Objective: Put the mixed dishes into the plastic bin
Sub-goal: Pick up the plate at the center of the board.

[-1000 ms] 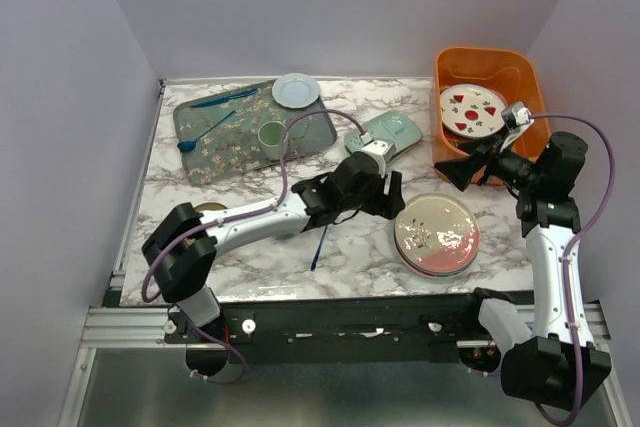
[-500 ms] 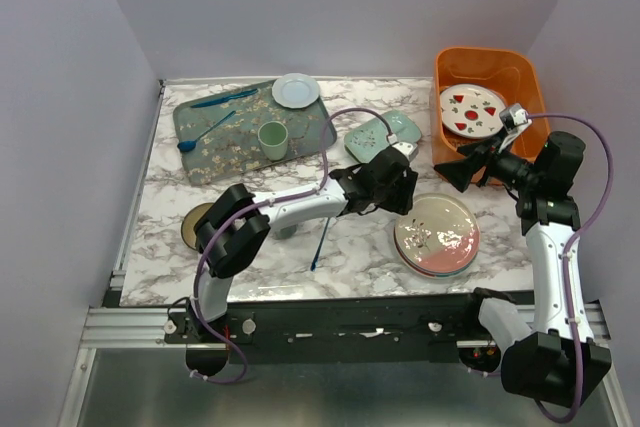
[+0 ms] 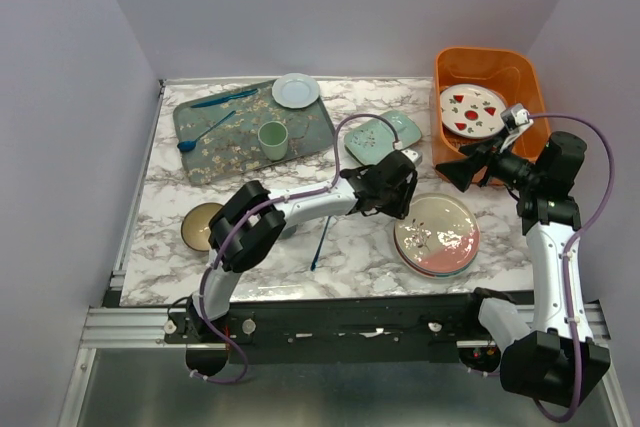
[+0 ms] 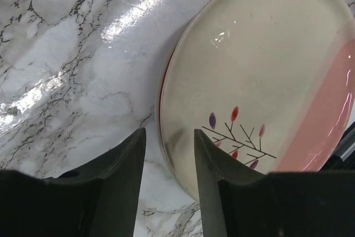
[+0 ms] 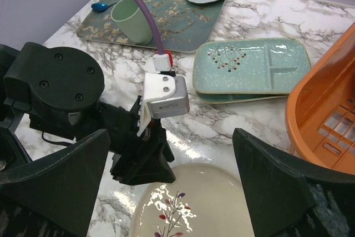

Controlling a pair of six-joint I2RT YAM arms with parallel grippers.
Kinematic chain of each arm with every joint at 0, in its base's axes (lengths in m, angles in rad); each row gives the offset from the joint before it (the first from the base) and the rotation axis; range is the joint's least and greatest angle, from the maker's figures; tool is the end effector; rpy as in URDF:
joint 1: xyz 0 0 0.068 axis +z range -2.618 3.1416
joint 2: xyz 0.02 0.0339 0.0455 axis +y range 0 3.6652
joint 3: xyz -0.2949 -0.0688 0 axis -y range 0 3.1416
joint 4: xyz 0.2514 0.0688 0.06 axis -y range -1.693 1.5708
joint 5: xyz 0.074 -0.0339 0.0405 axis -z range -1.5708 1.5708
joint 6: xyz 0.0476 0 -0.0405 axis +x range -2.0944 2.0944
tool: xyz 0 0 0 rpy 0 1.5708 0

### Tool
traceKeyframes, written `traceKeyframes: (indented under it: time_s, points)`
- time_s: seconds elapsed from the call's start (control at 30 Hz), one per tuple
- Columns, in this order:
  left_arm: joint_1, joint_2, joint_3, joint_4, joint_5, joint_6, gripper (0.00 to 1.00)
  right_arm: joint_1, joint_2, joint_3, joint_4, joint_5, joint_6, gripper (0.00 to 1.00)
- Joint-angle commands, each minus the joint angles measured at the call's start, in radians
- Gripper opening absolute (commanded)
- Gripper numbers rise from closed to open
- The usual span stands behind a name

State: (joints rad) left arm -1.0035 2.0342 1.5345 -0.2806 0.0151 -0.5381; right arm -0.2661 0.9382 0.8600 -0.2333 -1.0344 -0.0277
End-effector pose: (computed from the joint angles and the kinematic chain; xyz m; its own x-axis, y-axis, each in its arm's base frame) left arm 0.2614 -0.4116 0.2240 -0.7597 0.2387 -0.6048 0.5353 0.7577 -0.3734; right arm 0.1985 -0.0117 0.3614 -0.2774 0.0609 -0.9588 -0.6629 0.7102 0.2370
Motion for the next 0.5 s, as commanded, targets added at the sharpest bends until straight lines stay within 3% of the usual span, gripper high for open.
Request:
traceKeyframes:
  time_s: [0.0,0.3,0.47]
  points:
    - [-0.006,0.035,0.047,-0.029,0.032,0.017,0.46,-0.010,0.005,0.024,-0.023,0.011,-0.012,1.00]
    - [-0.006,0.058,0.072,-0.051,0.040,0.020,0.39,-0.016,0.005,0.024,-0.024,0.007,-0.012,1.00]
    - [-0.006,0.063,0.081,-0.062,0.043,0.023,0.28,-0.019,0.005,0.025,-0.026,0.005,-0.012,1.00]
